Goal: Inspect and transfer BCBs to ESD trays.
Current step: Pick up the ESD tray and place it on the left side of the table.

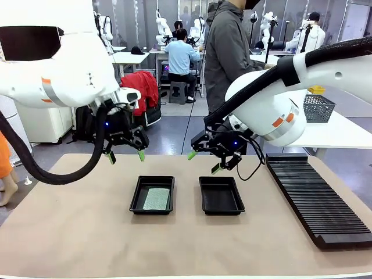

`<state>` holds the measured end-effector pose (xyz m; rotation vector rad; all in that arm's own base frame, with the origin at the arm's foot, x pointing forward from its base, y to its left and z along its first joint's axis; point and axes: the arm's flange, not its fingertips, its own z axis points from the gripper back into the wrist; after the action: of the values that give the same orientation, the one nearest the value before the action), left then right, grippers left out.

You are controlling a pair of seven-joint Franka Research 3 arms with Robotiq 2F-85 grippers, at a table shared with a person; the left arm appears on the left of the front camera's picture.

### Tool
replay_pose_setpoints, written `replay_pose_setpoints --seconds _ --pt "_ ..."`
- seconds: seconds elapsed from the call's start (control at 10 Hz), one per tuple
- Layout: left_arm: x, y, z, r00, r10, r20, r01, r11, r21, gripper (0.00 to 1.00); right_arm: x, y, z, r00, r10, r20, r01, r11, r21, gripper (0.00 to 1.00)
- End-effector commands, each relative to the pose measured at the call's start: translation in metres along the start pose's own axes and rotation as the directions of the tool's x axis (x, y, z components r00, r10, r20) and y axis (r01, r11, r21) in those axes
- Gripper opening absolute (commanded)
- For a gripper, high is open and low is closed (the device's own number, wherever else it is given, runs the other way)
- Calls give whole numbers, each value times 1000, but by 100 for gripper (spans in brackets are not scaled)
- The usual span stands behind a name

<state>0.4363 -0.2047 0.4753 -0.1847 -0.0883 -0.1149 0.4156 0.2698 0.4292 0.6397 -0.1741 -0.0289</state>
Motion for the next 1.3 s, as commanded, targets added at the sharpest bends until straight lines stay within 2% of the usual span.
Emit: replay_pose_setpoints --seconds 0.0,0.6,0.7,1.2 --pt "7 -4 -26 1000 4 13 -5 999 41 100 -5 -22 -5 1000 13 17 -13 999 46 100" --pt "25 1 -87 1000 19 -20 -17 991 135 100 0 -61 -21 999 47 -8 -46 986 158 100" --pt "27 4 -95 1000 20 -21 -16 989 146 100 0 -43 -10 1000 22 4 -22 996 89 100" --pt "44 17 -138 1000 -1 0 1 984 178 100 0 -43 -10 1000 22 4 -22 996 89 100"
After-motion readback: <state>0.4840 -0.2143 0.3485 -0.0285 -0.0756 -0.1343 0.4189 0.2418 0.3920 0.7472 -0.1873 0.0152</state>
